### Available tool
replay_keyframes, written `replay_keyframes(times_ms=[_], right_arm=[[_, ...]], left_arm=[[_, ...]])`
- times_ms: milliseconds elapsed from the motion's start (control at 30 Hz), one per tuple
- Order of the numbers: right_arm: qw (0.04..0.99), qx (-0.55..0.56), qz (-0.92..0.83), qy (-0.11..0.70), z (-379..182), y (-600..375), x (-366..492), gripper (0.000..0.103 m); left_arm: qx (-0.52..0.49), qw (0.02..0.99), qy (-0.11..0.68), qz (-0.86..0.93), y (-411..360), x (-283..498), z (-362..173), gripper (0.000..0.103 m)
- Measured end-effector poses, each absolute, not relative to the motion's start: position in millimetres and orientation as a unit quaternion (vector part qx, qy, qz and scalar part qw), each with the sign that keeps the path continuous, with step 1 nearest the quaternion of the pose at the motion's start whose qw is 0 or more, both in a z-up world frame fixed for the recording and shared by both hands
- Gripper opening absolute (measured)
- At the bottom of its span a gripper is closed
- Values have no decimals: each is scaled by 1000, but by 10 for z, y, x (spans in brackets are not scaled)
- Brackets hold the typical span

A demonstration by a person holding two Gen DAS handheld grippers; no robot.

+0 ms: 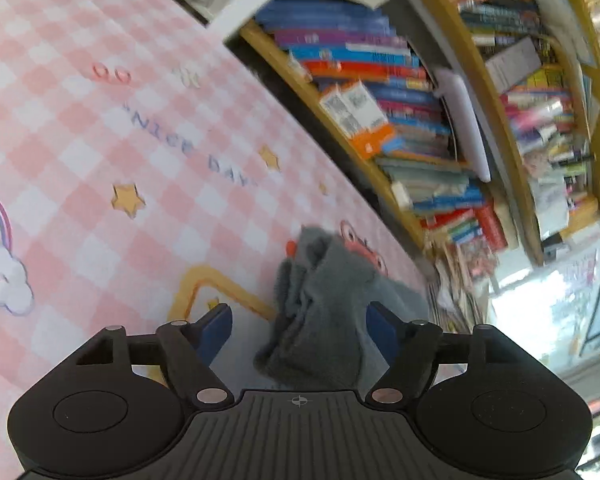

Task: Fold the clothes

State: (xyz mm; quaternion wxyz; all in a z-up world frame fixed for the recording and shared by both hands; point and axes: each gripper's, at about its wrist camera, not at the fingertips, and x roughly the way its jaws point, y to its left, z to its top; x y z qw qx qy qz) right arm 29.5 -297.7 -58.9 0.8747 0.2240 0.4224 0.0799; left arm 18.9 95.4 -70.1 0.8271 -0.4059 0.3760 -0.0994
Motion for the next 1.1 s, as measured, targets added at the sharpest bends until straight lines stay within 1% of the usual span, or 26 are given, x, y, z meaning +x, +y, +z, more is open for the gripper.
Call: replay_keyframes(times_ms=[100,167,300,333,367,400,433,467,500,533,567,600,700,767,800,867,967,1033,1067,1100], right_arm=[[866,231,93,433,-605,-2948,371,71],[858,233,102,446,-627,-2919,432,71],[842,246,111,466,-694,-2878,518,71],[838,250,113,471,-710,-2875,533,70],[835,254,113,475,-716,-2875,544,65],[833,257,115,476,-718,-2871,552,62],[834,255,117,476,-710,-2861,553,59],[838,246,119,472,-683,-2841,540,50],[843,236,121,469,-656,-2820,527,47],[849,224,124,462,-622,-2791,505,39],[859,206,129,450,-580,-2747,467,35],[867,192,134,440,-552,-2715,438,34],[880,171,144,419,-492,-2676,360,33],[876,177,145,424,-534,-2692,364,34],[871,182,141,433,-572,-2708,386,34],[862,195,134,449,-647,-2743,425,44],[852,221,126,457,-717,-2819,455,52],[844,239,124,463,-772,-2860,474,53],[842,243,126,465,-789,-2860,483,51],[842,242,129,465,-788,-2845,487,43]], left_arm=[[-386,815,414,-124,803,299,-784,76],[-382,814,417,-135,740,354,-814,78],[-391,801,431,-143,675,465,-910,78],[-394,799,431,-145,656,482,-929,78],[-394,799,430,-147,632,502,-935,77],[-393,798,432,-151,607,514,-934,74],[-392,797,434,-155,584,510,-925,68],[-387,799,432,-159,561,505,-897,53],[-382,801,431,-164,538,501,-870,47],[-378,803,429,-168,514,497,-842,43],[-368,809,426,-172,484,485,-796,40],[-344,823,417,-174,439,459,-705,39],[-311,843,402,-175,380,437,-546,40],[-315,836,416,-171,394,483,-576,40],[-319,833,420,-170,402,498,-599,43],[-328,825,428,-169,417,529,-645,48],[-340,814,439,-166,439,576,-713,65],[-349,807,447,-165,454,607,-759,67],[-353,803,451,-164,462,622,-782,67],[-357,799,455,-163,469,638,-805,61]])
